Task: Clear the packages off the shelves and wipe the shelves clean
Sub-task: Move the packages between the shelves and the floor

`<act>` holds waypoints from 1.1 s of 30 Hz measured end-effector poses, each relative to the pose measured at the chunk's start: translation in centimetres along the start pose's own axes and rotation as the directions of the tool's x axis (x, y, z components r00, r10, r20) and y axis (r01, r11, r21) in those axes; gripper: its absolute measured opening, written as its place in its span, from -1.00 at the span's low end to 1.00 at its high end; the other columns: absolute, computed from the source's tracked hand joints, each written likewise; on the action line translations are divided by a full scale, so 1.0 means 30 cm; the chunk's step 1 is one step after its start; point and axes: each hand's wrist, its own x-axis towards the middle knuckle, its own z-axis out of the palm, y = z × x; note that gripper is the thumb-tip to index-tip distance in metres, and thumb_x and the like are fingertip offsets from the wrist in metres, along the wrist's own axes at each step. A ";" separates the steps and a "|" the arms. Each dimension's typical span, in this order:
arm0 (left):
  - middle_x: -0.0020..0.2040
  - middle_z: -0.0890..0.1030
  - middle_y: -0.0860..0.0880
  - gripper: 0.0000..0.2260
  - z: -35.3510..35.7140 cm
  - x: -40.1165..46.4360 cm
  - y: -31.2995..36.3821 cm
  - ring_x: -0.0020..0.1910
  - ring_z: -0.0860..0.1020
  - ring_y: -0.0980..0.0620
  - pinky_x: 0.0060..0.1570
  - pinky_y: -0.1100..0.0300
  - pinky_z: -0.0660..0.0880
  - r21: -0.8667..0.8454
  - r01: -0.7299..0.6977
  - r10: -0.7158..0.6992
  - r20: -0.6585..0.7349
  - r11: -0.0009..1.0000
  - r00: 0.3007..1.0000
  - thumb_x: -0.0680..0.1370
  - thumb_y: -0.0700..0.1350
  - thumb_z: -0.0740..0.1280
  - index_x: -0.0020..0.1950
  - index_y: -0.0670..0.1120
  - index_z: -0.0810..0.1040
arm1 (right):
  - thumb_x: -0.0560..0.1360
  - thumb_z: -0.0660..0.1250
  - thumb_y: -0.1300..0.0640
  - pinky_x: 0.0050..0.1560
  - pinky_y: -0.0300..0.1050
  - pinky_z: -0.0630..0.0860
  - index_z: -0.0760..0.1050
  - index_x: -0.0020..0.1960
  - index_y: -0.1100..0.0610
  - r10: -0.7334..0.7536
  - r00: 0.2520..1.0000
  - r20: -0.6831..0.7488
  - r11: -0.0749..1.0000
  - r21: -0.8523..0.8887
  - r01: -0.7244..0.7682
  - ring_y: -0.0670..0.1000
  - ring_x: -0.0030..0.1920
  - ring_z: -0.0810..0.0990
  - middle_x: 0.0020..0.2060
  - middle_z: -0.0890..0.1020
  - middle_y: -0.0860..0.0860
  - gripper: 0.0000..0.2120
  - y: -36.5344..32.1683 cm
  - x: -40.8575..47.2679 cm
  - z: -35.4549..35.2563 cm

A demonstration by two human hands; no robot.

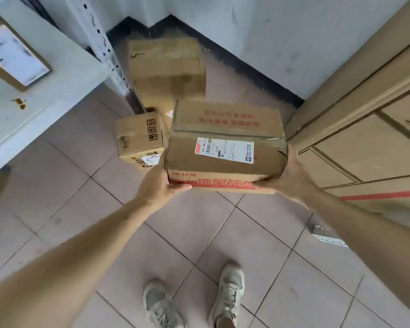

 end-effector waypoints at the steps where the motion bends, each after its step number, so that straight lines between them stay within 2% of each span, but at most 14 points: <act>1: 0.08 0.62 0.09 -0.12 0.056 0.030 -0.055 0.03 0.60 0.07 -0.06 0.44 0.42 -0.005 0.004 -0.004 0.003 1.000 1.000 0.33 -0.13 0.61 0.53 -0.11 0.21 | 0.09 0.73 0.05 0.31 -0.02 0.43 0.11 0.50 -0.01 0.002 1.000 0.002 1.000 -0.002 -0.002 -0.01 0.27 0.46 0.27 0.49 -0.09 0.16 0.063 0.043 0.036; 2: 0.10 0.61 0.09 -0.11 0.105 0.053 -0.098 0.04 0.59 0.07 -0.04 0.42 0.42 -0.003 -0.001 0.001 0.009 1.000 1.000 0.34 -0.13 0.61 0.55 -0.09 0.19 | 0.10 0.73 0.07 0.32 0.00 0.43 0.12 0.49 -0.01 0.002 1.000 -0.006 1.000 -0.011 -0.002 -0.02 0.26 0.46 0.25 0.49 -0.10 0.14 0.127 0.086 0.065; 5: 0.14 0.65 0.05 -0.05 0.257 0.143 -0.275 0.07 0.62 0.02 0.10 0.17 0.53 -0.010 0.002 -0.001 0.019 1.000 1.000 0.34 -0.11 0.61 0.58 -0.02 0.10 | 0.10 0.73 0.09 0.32 -0.02 0.44 0.13 0.46 -0.01 -0.006 1.000 0.004 0.999 -0.036 0.006 -0.03 0.26 0.47 0.20 0.49 -0.14 0.12 0.301 0.214 0.175; 7: 0.14 0.66 0.01 -0.03 0.344 0.198 -0.383 0.09 0.63 -0.02 0.15 0.08 0.55 -0.023 0.017 -0.016 0.025 1.000 1.000 0.34 -0.11 0.60 0.58 -0.01 0.08 | 0.09 0.73 0.09 0.32 -0.02 0.43 0.12 0.47 -0.02 -0.003 1.000 -0.002 0.999 -0.036 0.003 -0.03 0.26 0.46 0.17 0.49 -0.17 0.14 0.406 0.299 0.248; 10: 0.15 0.66 -0.04 -0.06 0.438 0.269 -0.504 0.11 0.62 -0.05 0.11 0.26 0.49 0.020 0.031 -0.032 0.020 0.999 0.999 0.36 -0.11 0.59 0.58 -0.06 0.09 | 0.05 0.74 0.03 0.35 0.01 0.43 0.12 0.46 0.01 0.007 1.000 -0.002 0.999 -0.053 -0.007 -0.05 0.26 0.46 0.19 0.48 -0.16 0.16 0.503 0.401 0.347; 13: 0.18 0.65 -0.05 -0.09 0.530 0.351 -0.626 0.15 0.60 -0.06 0.09 0.32 0.43 0.041 0.040 -0.040 0.007 0.998 0.999 0.37 -0.10 0.58 0.57 -0.06 0.11 | -0.16 0.69 -0.32 0.31 0.11 0.48 0.12 0.42 -0.14 0.020 1.000 -0.024 0.998 -0.067 -0.022 -0.01 0.29 0.47 0.25 0.48 -0.12 0.29 0.621 0.530 0.446; 14: 0.18 0.65 -0.05 -0.10 0.556 0.377 -0.658 0.15 0.60 -0.05 0.10 0.31 0.43 0.049 0.035 -0.035 -0.001 0.998 0.999 0.37 -0.10 0.58 0.57 -0.05 0.12 | -0.16 0.68 -0.32 0.32 0.10 0.47 0.12 0.43 -0.13 0.013 0.999 -0.037 0.998 -0.068 -0.015 0.00 0.30 0.46 0.26 0.47 -0.10 0.29 0.654 0.565 0.470; 18: 0.18 0.64 0.00 -0.12 0.630 0.472 -0.749 0.16 0.59 -0.01 0.13 0.31 0.42 0.054 0.017 -0.016 -0.021 0.998 1.000 0.36 -0.09 0.59 0.55 -0.01 0.17 | 0.12 0.72 0.04 0.30 -0.03 0.43 0.09 0.47 0.08 0.025 0.997 -0.078 0.997 -0.070 -0.031 -0.01 0.26 0.41 0.25 0.41 -0.05 0.12 0.720 0.645 0.540; 20: 0.20 0.63 0.00 -0.13 0.653 0.502 -0.781 0.18 0.58 -0.03 0.16 0.28 0.44 0.048 0.029 -0.028 -0.038 0.998 0.999 0.35 -0.09 0.60 0.54 0.01 0.20 | 0.20 0.69 0.09 0.20 -0.14 0.39 0.05 0.49 0.11 0.034 0.996 -0.085 0.994 -0.097 -0.042 -0.04 0.21 0.37 0.23 0.37 -0.06 0.09 0.752 0.670 0.561; 22: 0.22 0.62 -0.02 -0.13 0.668 0.513 -0.802 0.21 0.57 -0.06 0.21 0.15 0.48 0.077 0.046 -0.042 -0.044 0.996 0.998 0.36 -0.07 0.59 0.55 0.04 0.18 | 0.23 0.68 0.10 0.17 -0.17 0.34 0.00 0.53 0.12 0.050 0.992 -0.118 0.987 -0.146 -0.068 -0.05 0.19 0.32 0.23 0.34 -0.06 0.12 0.762 0.675 0.578; 25: 0.20 0.63 0.03 -0.17 0.681 0.519 -0.820 0.15 0.59 -0.03 0.16 0.01 0.54 0.144 0.070 -0.068 -0.021 0.987 0.997 0.41 -0.01 0.55 0.55 0.09 0.13 | 0.19 0.70 0.08 0.34 0.02 0.41 -0.04 0.53 0.10 0.091 0.988 -0.124 0.978 -0.178 -0.112 0.02 0.25 0.37 0.35 0.36 0.01 0.18 0.767 0.684 0.600; 27: 0.16 0.62 0.09 -0.23 0.683 0.521 -0.823 0.09 0.59 0.04 0.10 0.03 0.55 0.191 0.102 -0.104 0.002 0.976 0.995 0.44 0.02 0.52 0.52 0.10 0.16 | 0.18 0.70 0.06 0.32 0.17 0.45 -0.04 0.50 0.11 0.109 0.987 -0.116 0.967 -0.217 -0.132 0.14 0.30 0.43 0.36 0.39 0.08 0.17 0.763 0.684 0.603; 29: 0.20 0.61 0.04 -0.32 0.671 0.518 -0.816 0.17 0.58 -0.02 0.10 -0.01 0.55 0.281 0.137 -0.153 0.037 0.950 0.988 0.45 0.06 0.50 0.48 0.07 0.24 | 0.23 0.68 0.10 0.29 0.21 0.45 -0.04 0.50 0.15 0.138 0.986 -0.098 0.944 -0.287 -0.161 0.23 0.31 0.45 0.34 0.43 0.14 0.12 0.745 0.676 0.588; 33: 0.29 0.55 -0.06 -0.48 0.595 0.477 -0.745 0.27 0.51 -0.11 0.13 -0.07 0.53 0.485 0.213 -0.301 0.110 0.848 0.947 0.49 0.10 0.44 0.37 -0.04 0.38 | 0.25 0.66 0.15 0.29 0.20 0.43 0.05 0.49 0.18 0.186 0.979 -0.080 0.874 -0.442 -0.202 0.27 0.33 0.44 0.35 0.43 0.19 0.04 0.666 0.617 0.524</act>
